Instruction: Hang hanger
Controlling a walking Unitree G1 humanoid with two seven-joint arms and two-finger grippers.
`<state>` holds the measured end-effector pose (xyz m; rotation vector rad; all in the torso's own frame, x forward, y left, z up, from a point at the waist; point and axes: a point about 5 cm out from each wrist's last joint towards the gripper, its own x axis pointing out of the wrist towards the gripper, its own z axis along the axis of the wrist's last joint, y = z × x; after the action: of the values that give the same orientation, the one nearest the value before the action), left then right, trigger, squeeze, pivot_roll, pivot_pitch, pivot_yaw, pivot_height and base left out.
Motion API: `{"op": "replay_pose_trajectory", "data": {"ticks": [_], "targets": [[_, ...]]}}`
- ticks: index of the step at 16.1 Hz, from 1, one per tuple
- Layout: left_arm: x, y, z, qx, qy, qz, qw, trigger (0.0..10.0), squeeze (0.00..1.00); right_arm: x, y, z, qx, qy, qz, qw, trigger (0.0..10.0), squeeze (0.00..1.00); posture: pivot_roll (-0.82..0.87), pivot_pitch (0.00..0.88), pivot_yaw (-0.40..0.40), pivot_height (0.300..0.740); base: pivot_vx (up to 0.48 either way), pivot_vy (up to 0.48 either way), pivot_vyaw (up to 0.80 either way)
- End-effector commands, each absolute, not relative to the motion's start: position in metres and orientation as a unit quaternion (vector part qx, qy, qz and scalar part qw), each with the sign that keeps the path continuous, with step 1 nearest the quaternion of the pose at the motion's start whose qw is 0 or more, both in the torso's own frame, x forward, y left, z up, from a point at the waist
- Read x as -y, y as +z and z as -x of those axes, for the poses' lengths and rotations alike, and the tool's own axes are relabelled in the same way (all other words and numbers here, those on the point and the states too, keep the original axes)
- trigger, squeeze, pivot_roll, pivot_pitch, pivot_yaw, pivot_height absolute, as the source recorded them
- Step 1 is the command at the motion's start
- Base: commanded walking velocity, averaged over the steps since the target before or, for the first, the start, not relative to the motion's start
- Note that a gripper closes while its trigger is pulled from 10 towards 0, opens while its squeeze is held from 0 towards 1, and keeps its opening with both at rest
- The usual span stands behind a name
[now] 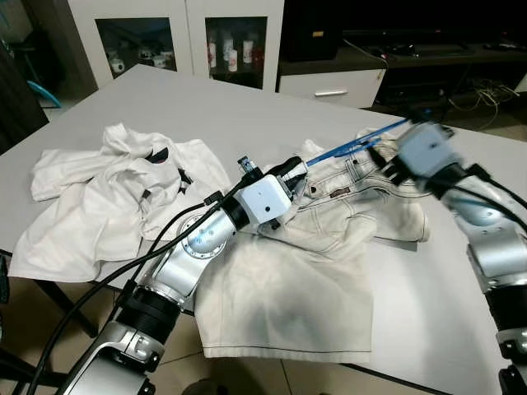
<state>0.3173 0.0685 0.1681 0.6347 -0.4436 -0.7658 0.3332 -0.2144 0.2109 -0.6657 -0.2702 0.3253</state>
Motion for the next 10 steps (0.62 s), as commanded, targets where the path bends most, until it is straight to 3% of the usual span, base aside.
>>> {"op": "replay_pose_trajectory", "data": {"ticks": [1,10], "targets": [[-0.072,0.17,-0.32,0.209,-0.356,-0.295,0.862,10.0,0.0,0.221,0.218,-0.33,0.145,0.142,0.302,0.931,10.0,0.0,0.04,0.0,-0.043,0.723,0.0,0.0,0.0],[-0.086,0.166,-0.333,0.168,-0.3,-0.247,0.906,10.0,0.0,0.226,0.213,-0.316,0.165,0.101,0.195,0.962,10.0,0.0,0.04,0.0,-0.047,0.723,0.0,0.0,0.0]]}}
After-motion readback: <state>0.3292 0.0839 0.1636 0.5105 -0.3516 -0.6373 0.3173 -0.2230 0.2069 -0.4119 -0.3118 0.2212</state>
